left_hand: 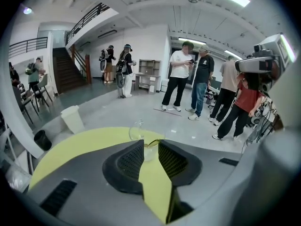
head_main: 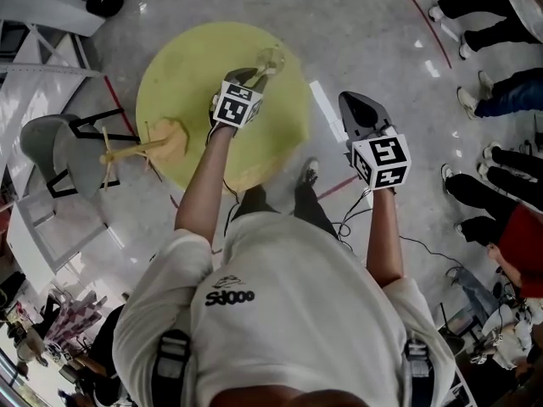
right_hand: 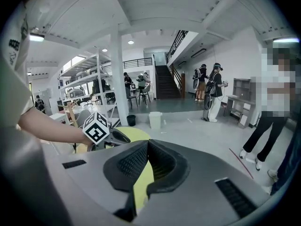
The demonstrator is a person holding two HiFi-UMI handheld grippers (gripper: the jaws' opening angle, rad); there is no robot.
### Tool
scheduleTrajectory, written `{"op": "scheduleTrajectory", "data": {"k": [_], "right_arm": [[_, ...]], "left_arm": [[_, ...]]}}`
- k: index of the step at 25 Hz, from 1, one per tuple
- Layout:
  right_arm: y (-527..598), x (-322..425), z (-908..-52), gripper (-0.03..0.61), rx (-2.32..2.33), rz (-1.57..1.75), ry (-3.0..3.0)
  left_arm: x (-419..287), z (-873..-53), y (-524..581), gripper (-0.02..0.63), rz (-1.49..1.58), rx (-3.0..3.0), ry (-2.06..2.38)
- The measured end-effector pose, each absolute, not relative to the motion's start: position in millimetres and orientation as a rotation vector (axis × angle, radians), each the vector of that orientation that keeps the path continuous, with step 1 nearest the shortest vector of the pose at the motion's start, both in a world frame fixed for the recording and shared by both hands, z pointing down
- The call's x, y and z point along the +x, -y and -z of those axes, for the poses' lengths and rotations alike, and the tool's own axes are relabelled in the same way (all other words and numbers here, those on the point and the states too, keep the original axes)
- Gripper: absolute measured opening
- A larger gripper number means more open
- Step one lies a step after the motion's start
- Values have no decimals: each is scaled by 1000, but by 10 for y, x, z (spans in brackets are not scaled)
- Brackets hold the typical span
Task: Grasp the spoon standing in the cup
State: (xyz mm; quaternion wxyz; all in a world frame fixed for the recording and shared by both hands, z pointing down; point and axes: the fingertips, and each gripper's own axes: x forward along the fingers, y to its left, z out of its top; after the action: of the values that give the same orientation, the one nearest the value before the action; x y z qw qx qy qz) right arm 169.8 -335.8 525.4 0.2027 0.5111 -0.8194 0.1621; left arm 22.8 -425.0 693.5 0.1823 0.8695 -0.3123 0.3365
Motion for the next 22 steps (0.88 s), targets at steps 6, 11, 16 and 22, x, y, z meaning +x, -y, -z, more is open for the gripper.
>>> {"op": "scheduleTrajectory", "data": {"k": [6, 11, 16, 22], "right_arm": [[3276, 1717, -5339, 21, 1428, -455, 2271], [3227, 1749, -5304, 21, 1448, -455, 2275], [3167, 1768, -5183, 21, 1476, -432, 2289], [3075, 1746, -5015, 21, 1495, -395, 2304]], "left_arm": [[206, -7012, 4282, 61, -944, 2449, 923], [180, -6973, 4275, 57, -936, 2459, 961], [154, -6749, 4253, 57, -899, 2499, 997], [100, -6366, 4173, 56, -801, 2554, 1038]]}}
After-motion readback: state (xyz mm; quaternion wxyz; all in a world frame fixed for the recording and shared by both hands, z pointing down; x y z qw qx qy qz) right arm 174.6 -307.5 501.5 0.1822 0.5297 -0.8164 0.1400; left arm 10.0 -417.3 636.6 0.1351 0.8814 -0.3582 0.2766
